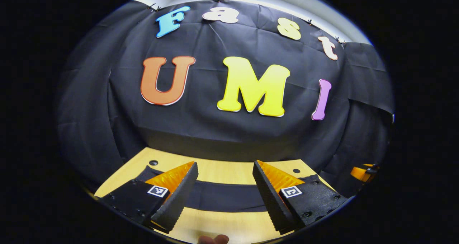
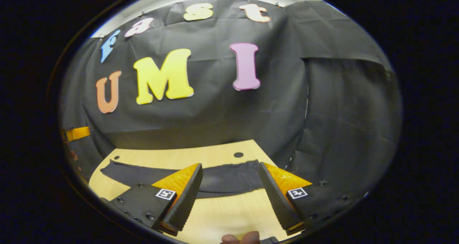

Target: Grasp the waist and the cuffs of the jeans and fold them to make the two legs overlap; first hold the waist and fold one-third of the jeans toward the cuffs, then hold the cuffs and fold the remaining one-third in the same direction to finish folding.

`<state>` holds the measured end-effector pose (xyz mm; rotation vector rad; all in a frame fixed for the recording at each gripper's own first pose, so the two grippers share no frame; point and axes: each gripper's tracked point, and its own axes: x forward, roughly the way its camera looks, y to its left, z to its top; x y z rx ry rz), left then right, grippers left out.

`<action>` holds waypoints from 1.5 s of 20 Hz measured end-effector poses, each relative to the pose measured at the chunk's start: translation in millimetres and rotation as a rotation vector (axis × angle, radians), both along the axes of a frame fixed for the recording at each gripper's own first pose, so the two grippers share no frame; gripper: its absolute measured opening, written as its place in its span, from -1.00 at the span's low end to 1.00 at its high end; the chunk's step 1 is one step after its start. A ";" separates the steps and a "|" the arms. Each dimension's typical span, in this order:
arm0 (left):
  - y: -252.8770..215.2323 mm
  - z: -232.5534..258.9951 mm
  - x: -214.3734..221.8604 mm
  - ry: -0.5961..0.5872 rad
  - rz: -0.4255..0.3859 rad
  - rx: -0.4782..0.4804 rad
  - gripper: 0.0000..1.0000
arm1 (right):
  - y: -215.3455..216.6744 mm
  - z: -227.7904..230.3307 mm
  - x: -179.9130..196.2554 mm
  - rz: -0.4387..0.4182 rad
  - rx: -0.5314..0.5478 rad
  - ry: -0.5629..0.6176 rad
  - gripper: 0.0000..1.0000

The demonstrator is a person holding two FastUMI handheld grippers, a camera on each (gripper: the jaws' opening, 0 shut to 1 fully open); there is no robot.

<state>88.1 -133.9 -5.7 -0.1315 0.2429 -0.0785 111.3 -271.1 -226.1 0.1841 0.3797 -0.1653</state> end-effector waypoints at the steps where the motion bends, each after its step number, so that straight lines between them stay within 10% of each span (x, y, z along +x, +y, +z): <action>1: 0.5 1.1 -0.1 0.011 0.006 0.012 0.97 | -12.9 -19.3 6.5 -0.024 0.017 0.022 0.86; 15: 23.3 -9.1 -19.0 0.119 0.160 0.067 0.96 | -108.0 -236.5 134.3 -0.132 0.128 0.298 0.97; 21: 35.1 -31.1 -28.9 0.190 0.219 0.008 0.97 | -89.4 -235.7 144.7 -0.049 0.174 0.317 0.05; 25: 55.4 -32.0 -36.7 0.192 0.264 -0.011 0.96 | -87.1 -227.0 145.6 -0.035 0.002 0.360 -0.91; 30: 94.5 -32.0 -52.1 0.170 0.310 0.006 0.98 | -73.3 -169.4 136.9 -0.046 0.031 0.314 -0.98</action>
